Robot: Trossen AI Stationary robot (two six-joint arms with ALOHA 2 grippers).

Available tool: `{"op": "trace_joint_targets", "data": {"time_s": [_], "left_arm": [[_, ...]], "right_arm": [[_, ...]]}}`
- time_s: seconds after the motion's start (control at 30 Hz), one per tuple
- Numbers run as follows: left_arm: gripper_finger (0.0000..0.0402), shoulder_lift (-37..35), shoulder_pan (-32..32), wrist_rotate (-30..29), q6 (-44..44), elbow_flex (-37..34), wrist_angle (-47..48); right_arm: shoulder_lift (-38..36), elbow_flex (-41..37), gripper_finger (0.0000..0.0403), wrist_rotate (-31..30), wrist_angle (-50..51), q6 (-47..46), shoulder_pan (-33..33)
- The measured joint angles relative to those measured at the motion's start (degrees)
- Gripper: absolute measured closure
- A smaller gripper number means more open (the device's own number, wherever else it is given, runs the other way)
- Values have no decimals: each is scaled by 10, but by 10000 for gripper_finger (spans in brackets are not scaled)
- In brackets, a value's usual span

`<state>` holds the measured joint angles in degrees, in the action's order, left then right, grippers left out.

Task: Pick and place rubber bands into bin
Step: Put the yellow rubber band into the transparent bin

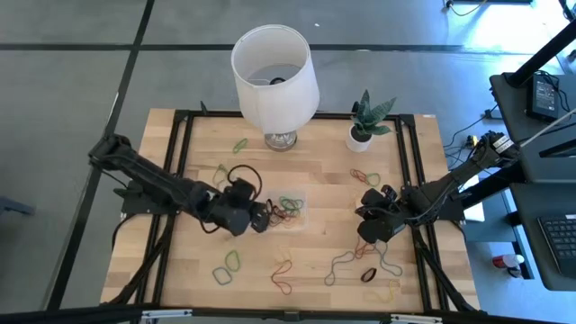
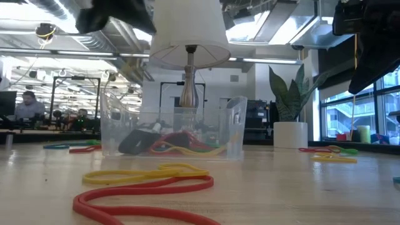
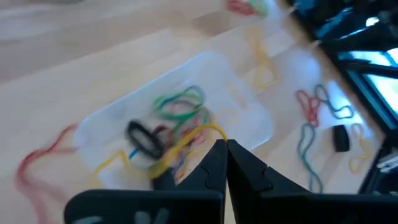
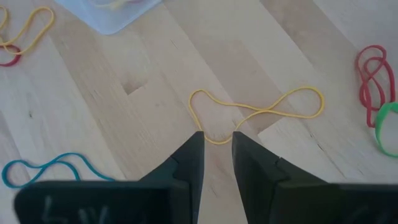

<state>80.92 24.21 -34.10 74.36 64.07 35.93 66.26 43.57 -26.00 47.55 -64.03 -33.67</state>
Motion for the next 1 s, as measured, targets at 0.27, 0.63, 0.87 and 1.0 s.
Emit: {"op": "trace_joint_targets", "data": {"time_s": [0.27, 0.63, 0.87, 1.0], "left_arm": [[400, 6, -44, 11, -67, 0, -22], [400, 6, -72, 73, -87, 0, 15], [400, 20, -71, 100, -39, 0, 82], [400, 48, -74, 116, -44, 0, 76]], "right_arm": [[0, 0, 317, 0, 0, 0, 0], [0, 0, 317, 0, -2, -2, 0], [0, 0, 317, 0, -2, -1, 0], [0, 0, 317, -5, -1, -1, 0]]}}
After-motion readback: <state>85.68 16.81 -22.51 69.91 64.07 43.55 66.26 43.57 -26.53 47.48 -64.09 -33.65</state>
